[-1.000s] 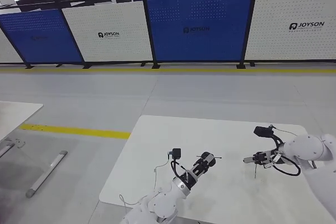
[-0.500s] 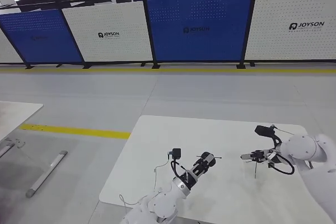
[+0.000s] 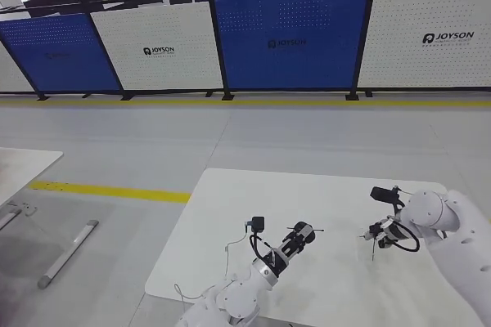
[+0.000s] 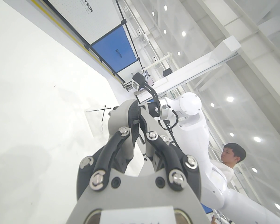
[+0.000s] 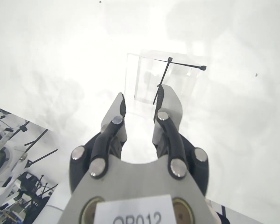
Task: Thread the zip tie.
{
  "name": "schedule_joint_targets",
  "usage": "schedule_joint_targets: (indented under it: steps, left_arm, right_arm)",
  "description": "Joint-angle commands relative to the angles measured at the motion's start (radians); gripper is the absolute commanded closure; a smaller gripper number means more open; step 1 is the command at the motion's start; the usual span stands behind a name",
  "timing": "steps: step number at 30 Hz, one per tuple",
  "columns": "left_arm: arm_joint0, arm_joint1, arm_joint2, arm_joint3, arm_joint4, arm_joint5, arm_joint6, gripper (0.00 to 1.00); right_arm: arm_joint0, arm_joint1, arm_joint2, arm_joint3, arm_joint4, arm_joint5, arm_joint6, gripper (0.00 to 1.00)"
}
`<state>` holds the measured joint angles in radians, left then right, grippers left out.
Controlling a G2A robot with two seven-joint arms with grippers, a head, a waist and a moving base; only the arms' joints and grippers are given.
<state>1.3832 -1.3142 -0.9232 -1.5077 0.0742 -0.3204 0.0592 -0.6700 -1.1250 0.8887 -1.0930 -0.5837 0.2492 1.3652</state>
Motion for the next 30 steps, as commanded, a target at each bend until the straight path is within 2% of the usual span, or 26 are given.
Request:
schedule_joint_targets:
  steps: [1, 11, 30]
  left_arm:
    - [0.0, 0.0, 0.0, 0.0, 0.0, 0.0, 0.0, 1.0]
    - [0.0, 0.0, 0.0, 0.0, 0.0, 0.0, 0.0, 1.0]
    - [0.0, 0.0, 0.0, 0.0, 0.0, 0.0, 0.0, 1.0]
  right_arm:
    - [0.008, -0.006, -0.013, 0.011, -0.006, 0.015, 0.0, 0.75]
    - [0.043, -0.035, -0.073, 0.084, -0.027, 0.047, 0.005, 0.66]
    - [0.121, -0.11, -0.165, 0.273, -0.007, 0.056, -0.022, 0.67]
